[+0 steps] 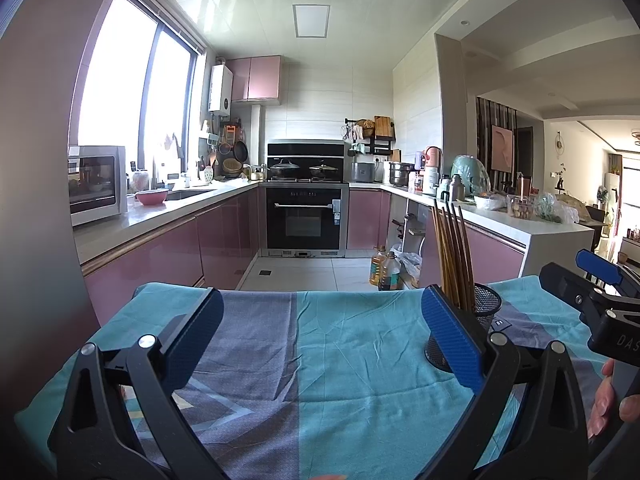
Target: Organize utensils
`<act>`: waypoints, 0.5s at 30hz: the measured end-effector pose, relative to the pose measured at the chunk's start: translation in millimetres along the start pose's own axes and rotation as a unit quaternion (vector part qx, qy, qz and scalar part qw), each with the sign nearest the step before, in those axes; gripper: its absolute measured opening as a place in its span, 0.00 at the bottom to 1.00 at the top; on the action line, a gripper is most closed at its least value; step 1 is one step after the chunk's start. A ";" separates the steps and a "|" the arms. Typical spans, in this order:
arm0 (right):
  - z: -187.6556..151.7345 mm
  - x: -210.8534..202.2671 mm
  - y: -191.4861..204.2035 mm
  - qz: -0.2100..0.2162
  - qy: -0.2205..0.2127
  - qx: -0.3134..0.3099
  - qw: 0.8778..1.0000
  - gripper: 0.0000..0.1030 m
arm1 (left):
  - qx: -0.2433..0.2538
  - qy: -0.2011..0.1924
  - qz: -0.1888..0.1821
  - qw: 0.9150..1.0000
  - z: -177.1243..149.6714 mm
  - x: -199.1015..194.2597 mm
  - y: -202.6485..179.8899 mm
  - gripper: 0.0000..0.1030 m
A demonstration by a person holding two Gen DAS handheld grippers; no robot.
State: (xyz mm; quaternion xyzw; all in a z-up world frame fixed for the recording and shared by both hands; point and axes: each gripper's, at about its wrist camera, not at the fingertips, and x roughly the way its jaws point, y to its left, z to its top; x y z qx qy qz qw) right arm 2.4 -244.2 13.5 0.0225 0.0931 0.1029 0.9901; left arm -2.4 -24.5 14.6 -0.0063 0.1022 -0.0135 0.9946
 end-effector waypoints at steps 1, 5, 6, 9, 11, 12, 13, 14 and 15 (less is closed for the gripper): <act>-0.2 0.0 0.3 0.000 0.000 0.000 1.000 0.94 | 0.000 0.000 0.000 1.000 -0.2 0.0 -0.3 0.95; -0.2 -0.1 0.6 0.000 0.000 0.000 1.000 0.94 | 0.001 0.000 0.001 1.000 -0.3 0.5 -0.4 0.95; -0.3 -0.1 0.7 0.000 0.000 0.000 1.000 0.94 | 0.001 0.000 0.001 1.000 -0.3 0.5 -0.4 0.95; -0.3 -0.2 0.7 0.000 0.000 0.000 1.000 0.94 | 0.000 0.000 0.001 1.000 -0.8 0.6 -1.2 0.95; -0.3 0.0 0.5 0.000 0.000 0.000 1.000 0.94 | 0.000 0.000 0.000 1.000 -0.1 0.4 -0.3 0.95; -0.4 -0.1 0.4 0.000 0.000 0.001 1.000 0.94 | 0.000 0.001 0.000 1.000 -0.8 0.9 -0.9 0.95; -0.3 -0.1 0.2 0.000 0.000 0.001 1.000 0.94 | 0.000 0.001 0.001 1.000 -0.9 0.9 -0.9 0.95; -0.2 0.0 0.3 0.000 0.000 0.001 1.000 0.94 | 0.000 0.001 0.001 1.000 -1.2 0.8 -1.3 0.95; -0.3 0.0 0.4 0.000 0.000 0.000 1.000 0.94 | 0.000 0.001 0.000 1.000 -1.4 0.9 -1.4 0.95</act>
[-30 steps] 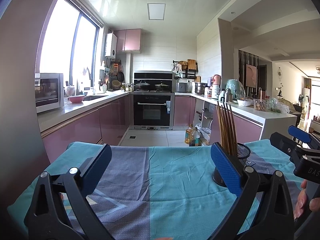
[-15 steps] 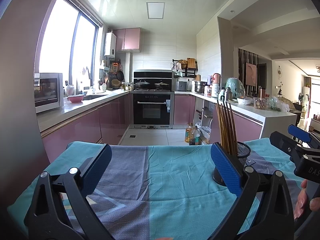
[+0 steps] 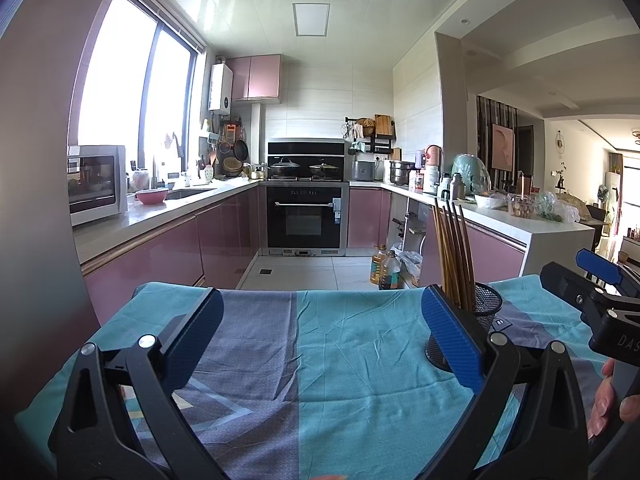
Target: Organize utensils
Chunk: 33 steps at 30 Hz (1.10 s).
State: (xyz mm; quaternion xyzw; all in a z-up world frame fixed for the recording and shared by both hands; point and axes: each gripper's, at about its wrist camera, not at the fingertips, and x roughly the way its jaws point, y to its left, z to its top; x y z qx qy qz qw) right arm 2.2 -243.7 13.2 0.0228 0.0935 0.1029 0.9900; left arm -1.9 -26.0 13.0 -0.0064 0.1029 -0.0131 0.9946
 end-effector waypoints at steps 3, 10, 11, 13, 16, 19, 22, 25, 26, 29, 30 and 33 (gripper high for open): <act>0.1 0.0 -0.2 0.000 0.000 0.000 1.000 0.94 | 0.001 0.001 0.001 1.000 -0.1 1.7 0.7 0.95; 0.0 0.7 -0.3 0.000 0.000 0.000 1.000 0.94 | 0.001 0.002 0.000 1.000 0.3 1.7 0.7 0.95; 0.0 0.7 -0.3 0.000 0.000 0.000 1.000 0.94 | 0.000 0.002 0.000 1.000 0.5 1.7 1.0 0.95; -0.2 0.7 -0.5 0.000 0.000 0.001 1.000 0.94 | 0.000 0.002 0.000 1.000 0.5 1.7 0.8 0.95; -0.3 1.4 -0.4 0.000 0.001 0.001 1.000 0.94 | 0.000 0.002 0.000 1.000 0.5 1.6 0.9 0.95; -1.1 1.9 -0.6 -0.001 0.001 0.002 1.000 0.94 | 0.000 0.002 0.001 1.000 0.4 2.2 1.8 0.95; -1.3 2.0 -0.4 -0.001 0.001 0.002 1.000 0.94 | 0.001 0.003 0.002 1.000 -0.1 2.3 1.2 0.95; -1.1 1.8 -0.6 -0.001 0.001 0.002 1.000 0.94 | 0.001 0.003 0.002 1.000 -1.0 1.5 0.9 0.95; -1.2 2.0 -0.6 -0.001 0.001 0.002 1.000 0.94 | 0.001 0.003 0.002 1.000 -1.1 1.3 0.8 0.95; -2.0 2.8 -0.6 0.000 0.002 0.003 1.000 0.94 | 0.001 0.003 0.003 1.000 -1.1 1.4 0.7 0.95; -2.1 3.1 -0.5 0.000 0.003 0.003 1.000 0.94 | 0.001 0.003 0.002 1.000 -0.6 1.6 1.2 0.95; -2.4 3.6 -0.3 0.000 0.003 0.004 1.000 0.94 | 0.002 0.003 0.002 1.000 -1.1 1.3 0.5 0.95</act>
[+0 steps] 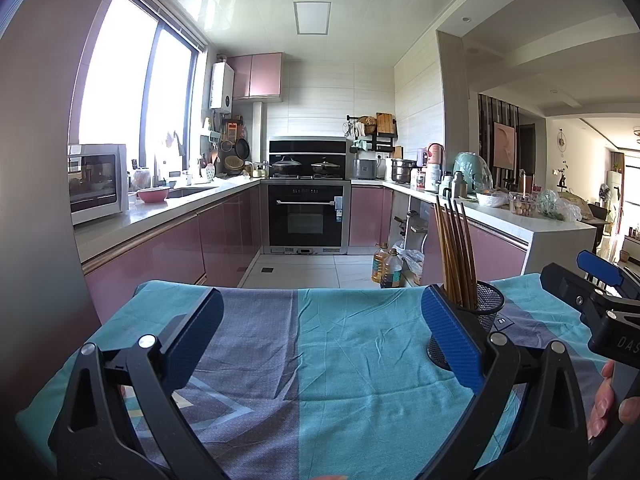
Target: Organize utensils
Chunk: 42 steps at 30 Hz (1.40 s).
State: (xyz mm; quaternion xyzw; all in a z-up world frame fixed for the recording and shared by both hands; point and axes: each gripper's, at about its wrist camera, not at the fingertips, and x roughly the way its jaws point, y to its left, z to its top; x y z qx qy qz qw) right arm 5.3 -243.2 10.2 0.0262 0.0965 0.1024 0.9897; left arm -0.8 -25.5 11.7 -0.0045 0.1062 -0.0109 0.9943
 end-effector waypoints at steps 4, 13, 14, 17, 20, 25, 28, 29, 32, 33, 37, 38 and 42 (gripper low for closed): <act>-0.3 0.3 0.0 0.000 0.000 0.001 1.000 0.94 | 0.001 0.000 0.000 1.000 -0.4 -0.4 0.6 0.95; -1.4 0.6 0.2 0.000 0.000 0.002 1.000 0.94 | 0.001 0.001 0.001 1.000 -2.2 0.1 2.5 0.95; -1.4 0.4 0.1 0.000 0.000 0.002 1.000 0.94 | 0.001 0.001 0.000 1.000 -2.1 0.3 2.4 0.95; -1.6 0.6 0.0 -0.001 -0.001 0.002 1.000 0.94 | 0.001 0.001 0.000 1.000 -1.8 0.3 2.5 0.95; -2.0 1.0 0.2 -0.001 0.000 0.003 1.000 0.94 | 0.001 0.001 0.000 1.000 -2.1 0.8 2.5 0.95; -2.9 1.3 0.4 -0.002 0.000 0.004 1.000 0.94 | 0.001 0.001 0.000 1.000 -1.6 0.9 2.4 0.95; -3.2 1.3 0.6 -0.002 0.001 0.003 1.000 0.94 | 0.001 0.002 0.000 1.000 -1.2 1.1 2.3 0.95; -3.1 1.6 0.4 -0.002 0.001 0.003 1.000 0.94 | 0.001 0.002 -0.001 1.000 -1.7 1.0 2.3 0.95; -3.1 1.7 0.8 -0.002 0.002 0.005 1.000 0.94 | 0.003 0.003 -0.001 1.000 -3.4 1.2 2.7 0.95; -3.2 2.0 1.0 -0.002 0.002 0.004 1.000 0.94 | 0.002 0.004 -0.003 1.000 -3.5 1.4 3.1 0.95; -3.8 1.9 2.1 -0.003 0.003 0.005 1.000 0.94 | 0.003 0.005 0.000 1.000 -4.2 3.3 4.7 0.95; -3.8 2.0 2.3 -0.003 0.003 0.005 1.000 0.94 | 0.004 0.005 0.001 1.000 -4.3 3.6 4.6 0.95; -4.1 2.1 2.6 -0.002 0.003 0.005 1.000 0.94 | 0.009 0.000 0.008 1.000 -4.3 2.5 4.3 0.95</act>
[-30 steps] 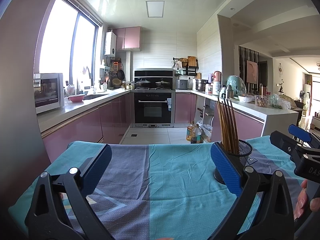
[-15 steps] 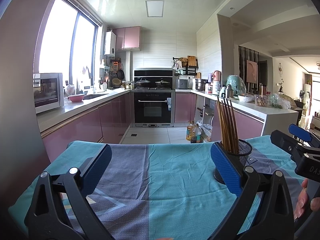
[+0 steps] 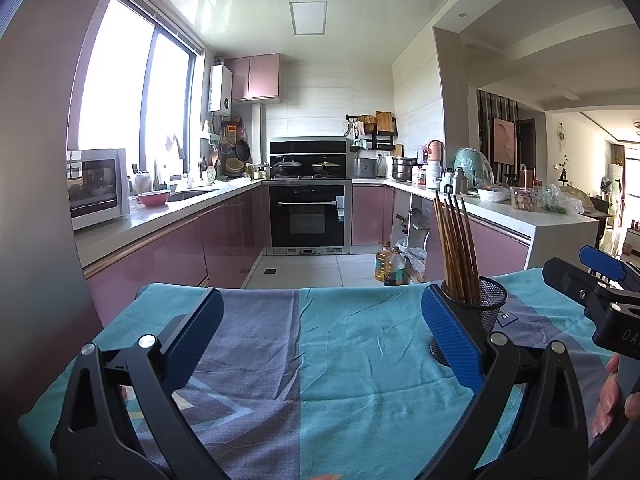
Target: Organize utensils
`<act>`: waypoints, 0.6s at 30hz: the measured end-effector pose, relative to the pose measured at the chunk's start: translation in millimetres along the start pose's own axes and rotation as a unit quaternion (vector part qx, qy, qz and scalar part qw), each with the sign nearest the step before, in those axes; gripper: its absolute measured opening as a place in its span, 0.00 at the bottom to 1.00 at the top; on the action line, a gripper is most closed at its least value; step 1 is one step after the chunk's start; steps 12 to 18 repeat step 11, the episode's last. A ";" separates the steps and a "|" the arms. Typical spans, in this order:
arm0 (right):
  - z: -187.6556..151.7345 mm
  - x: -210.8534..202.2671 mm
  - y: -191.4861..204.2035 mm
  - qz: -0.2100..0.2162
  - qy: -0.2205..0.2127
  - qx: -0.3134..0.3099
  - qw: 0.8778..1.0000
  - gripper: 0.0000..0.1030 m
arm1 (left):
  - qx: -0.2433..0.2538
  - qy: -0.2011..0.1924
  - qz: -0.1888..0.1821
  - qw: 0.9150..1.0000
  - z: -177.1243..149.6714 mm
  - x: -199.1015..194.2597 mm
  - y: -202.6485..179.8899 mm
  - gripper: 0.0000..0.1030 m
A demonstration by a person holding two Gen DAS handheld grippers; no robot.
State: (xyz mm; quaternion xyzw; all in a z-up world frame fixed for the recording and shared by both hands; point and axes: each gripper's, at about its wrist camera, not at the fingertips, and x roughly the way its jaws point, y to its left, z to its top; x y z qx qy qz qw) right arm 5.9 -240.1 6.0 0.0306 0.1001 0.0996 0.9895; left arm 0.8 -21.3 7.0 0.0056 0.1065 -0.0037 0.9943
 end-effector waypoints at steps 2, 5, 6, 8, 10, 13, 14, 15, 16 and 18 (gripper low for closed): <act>0.2 0.2 -0.5 0.000 0.001 0.000 1.000 0.94 | -0.004 0.000 0.001 1.000 0.8 -0.5 1.2 0.95; -1.4 2.7 -4.9 -0.004 0.008 0.001 1.000 0.94 | -0.001 0.023 -0.008 1.000 0.0 7.6 0.4 0.95; -3.2 4.7 -9.3 -0.009 0.015 0.002 1.000 0.94 | 0.001 0.037 -0.008 0.999 -2.1 12.9 -0.1 0.95; -9.6 12.3 -24.6 -0.029 0.041 0.006 0.999 0.94 | 0.005 0.067 -0.001 0.998 -8.6 25.3 2.9 0.95; -18.3 25.4 -46.4 -0.064 0.080 0.006 0.995 0.94 | 0.007 0.099 0.008 0.995 -15.9 39.1 8.0 0.95; -23.9 35.7 -59.8 -0.086 0.113 0.002 0.990 0.94 | 0.006 0.115 0.015 0.993 -20.1 46.2 12.7 0.95; -23.9 35.7 -59.8 -0.086 0.113 0.002 0.990 0.94 | 0.006 0.115 0.015 0.993 -20.1 46.2 12.7 0.95; -23.9 35.7 -59.8 -0.086 0.113 0.002 0.990 0.94 | 0.006 0.115 0.015 0.993 -20.1 46.2 12.7 0.95; -23.9 35.7 -59.8 -0.086 0.113 0.002 0.990 0.94 | 0.006 0.115 0.015 0.993 -20.1 46.2 12.7 0.95; -23.9 35.7 -59.8 -0.086 0.113 0.002 0.990 0.94 | 0.006 0.115 0.015 0.993 -20.1 46.2 12.7 0.95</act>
